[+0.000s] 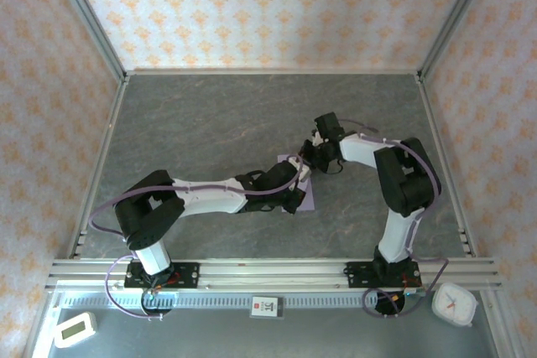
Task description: Fold a paper plane with a square sheet of paper (pick it up from the middle)
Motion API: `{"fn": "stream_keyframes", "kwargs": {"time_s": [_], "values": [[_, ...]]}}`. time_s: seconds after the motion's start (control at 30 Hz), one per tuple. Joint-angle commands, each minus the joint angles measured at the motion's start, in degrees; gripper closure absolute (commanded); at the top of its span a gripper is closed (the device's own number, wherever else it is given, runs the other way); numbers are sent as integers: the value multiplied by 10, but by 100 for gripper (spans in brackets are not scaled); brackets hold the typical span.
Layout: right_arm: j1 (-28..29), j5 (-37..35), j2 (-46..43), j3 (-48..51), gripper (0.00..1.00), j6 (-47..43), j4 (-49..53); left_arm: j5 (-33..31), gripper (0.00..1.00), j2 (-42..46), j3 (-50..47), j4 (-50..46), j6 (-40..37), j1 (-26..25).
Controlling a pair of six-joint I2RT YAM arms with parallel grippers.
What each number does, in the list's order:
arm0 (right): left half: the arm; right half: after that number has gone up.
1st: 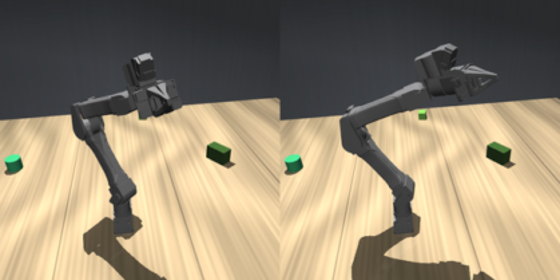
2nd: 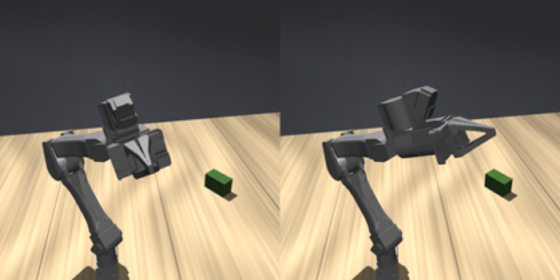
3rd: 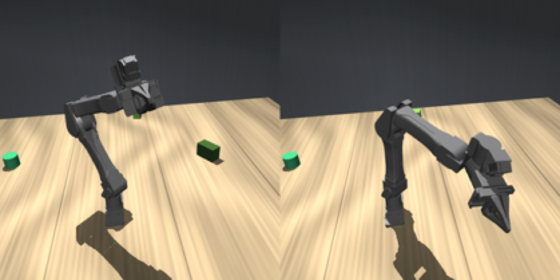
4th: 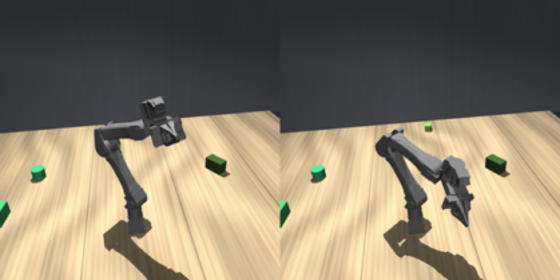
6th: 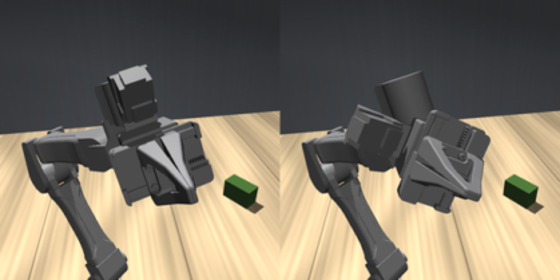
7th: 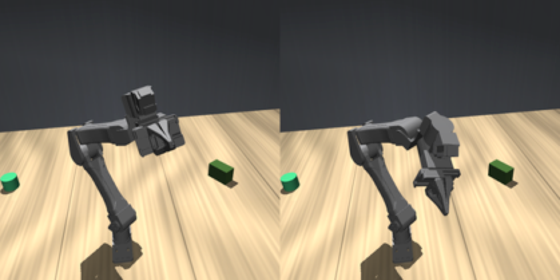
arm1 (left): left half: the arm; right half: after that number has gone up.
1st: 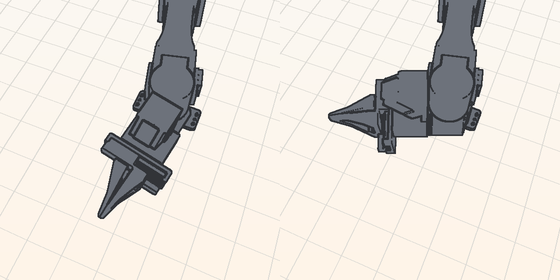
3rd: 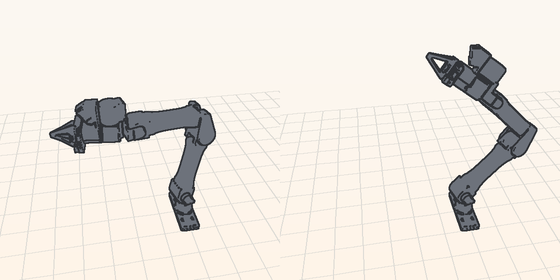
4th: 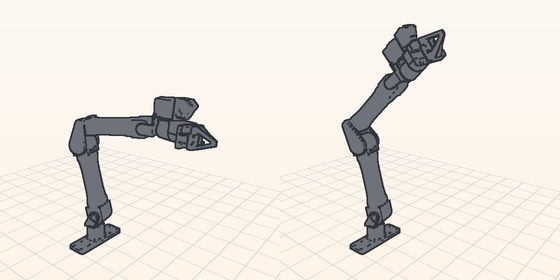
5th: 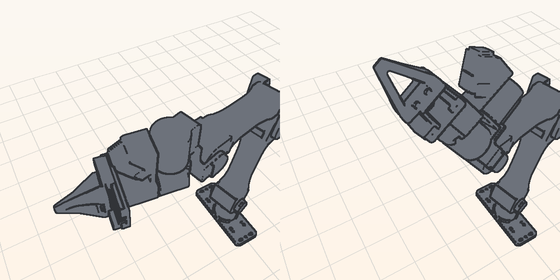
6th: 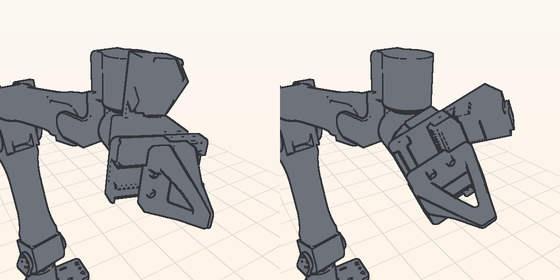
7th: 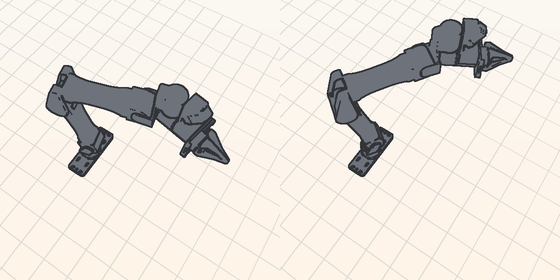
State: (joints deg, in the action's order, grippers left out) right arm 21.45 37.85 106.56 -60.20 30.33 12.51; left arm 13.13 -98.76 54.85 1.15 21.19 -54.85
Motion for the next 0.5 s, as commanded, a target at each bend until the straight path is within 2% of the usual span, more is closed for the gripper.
{"fn": "stream_keyframes", "kwargs": {"time_s": [0.0, 0.47], "values": [[2, -22, 19, -14, 100, -29, 33, 1, 100, -8, 1, 12, 7, 11], [2, -39, 38, 0, 100, -46, 37, -5, 100, -33, -2, 5, -4, 43]]}}
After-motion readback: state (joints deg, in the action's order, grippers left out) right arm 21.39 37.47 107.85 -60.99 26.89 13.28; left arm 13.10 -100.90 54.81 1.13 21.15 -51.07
